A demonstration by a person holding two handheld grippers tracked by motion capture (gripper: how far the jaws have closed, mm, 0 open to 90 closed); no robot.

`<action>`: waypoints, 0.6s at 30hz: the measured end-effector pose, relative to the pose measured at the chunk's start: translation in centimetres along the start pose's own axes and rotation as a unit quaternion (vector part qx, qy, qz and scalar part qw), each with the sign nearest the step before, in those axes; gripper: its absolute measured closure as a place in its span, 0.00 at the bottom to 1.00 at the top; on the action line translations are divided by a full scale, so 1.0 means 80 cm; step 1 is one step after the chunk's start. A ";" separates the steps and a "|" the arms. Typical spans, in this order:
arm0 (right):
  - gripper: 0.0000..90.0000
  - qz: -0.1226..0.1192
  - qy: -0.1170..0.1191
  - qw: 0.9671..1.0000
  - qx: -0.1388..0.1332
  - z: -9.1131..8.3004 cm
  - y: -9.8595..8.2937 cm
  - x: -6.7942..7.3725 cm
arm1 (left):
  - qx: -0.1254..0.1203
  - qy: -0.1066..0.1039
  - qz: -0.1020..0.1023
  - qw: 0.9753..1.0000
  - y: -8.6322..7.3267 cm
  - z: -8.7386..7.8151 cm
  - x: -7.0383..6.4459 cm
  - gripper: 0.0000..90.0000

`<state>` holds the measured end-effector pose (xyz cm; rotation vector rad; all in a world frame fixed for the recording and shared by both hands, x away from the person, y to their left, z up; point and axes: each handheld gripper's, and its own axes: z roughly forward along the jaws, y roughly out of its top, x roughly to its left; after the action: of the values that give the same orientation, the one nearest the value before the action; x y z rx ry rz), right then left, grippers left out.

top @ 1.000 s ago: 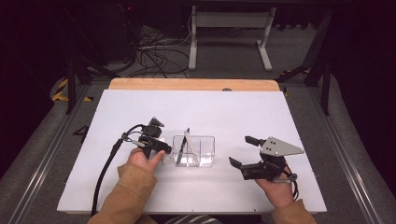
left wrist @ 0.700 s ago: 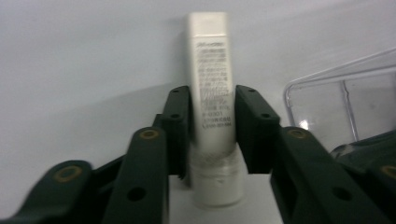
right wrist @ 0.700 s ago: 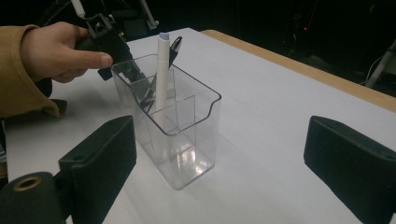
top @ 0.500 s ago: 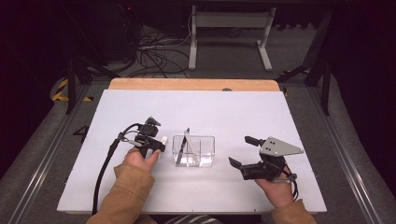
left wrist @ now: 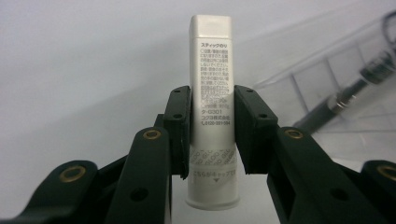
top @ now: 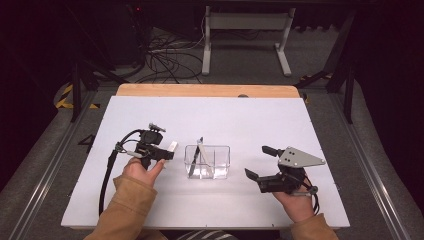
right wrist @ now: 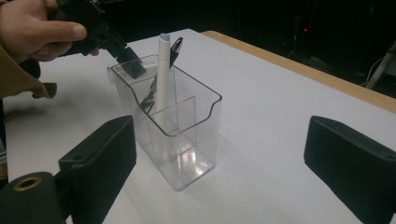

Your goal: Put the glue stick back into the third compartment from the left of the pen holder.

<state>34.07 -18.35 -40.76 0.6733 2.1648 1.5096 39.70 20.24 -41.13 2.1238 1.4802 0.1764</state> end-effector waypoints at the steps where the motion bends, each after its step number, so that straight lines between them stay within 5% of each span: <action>1: 0.11 0.000 0.000 1.000 0.000 0.000 0.000 0.000 | 0.000 0.001 0.014 1.000 -0.002 -0.004 -0.002 0.77; 12: 0.11 -0.001 0.000 1.000 -0.004 -0.002 0.001 0.001 | -0.029 -0.027 0.112 0.993 -0.029 -0.052 -0.023 0.77; 18: 0.11 -0.006 0.006 1.000 -0.006 -0.002 0.002 0.001 | -0.033 -0.050 0.171 0.983 -0.038 -0.071 -0.033 0.77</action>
<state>33.92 -18.39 -40.57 0.6479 2.1634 1.5217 33.87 20.64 -37.31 2.2842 1.0302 0.2367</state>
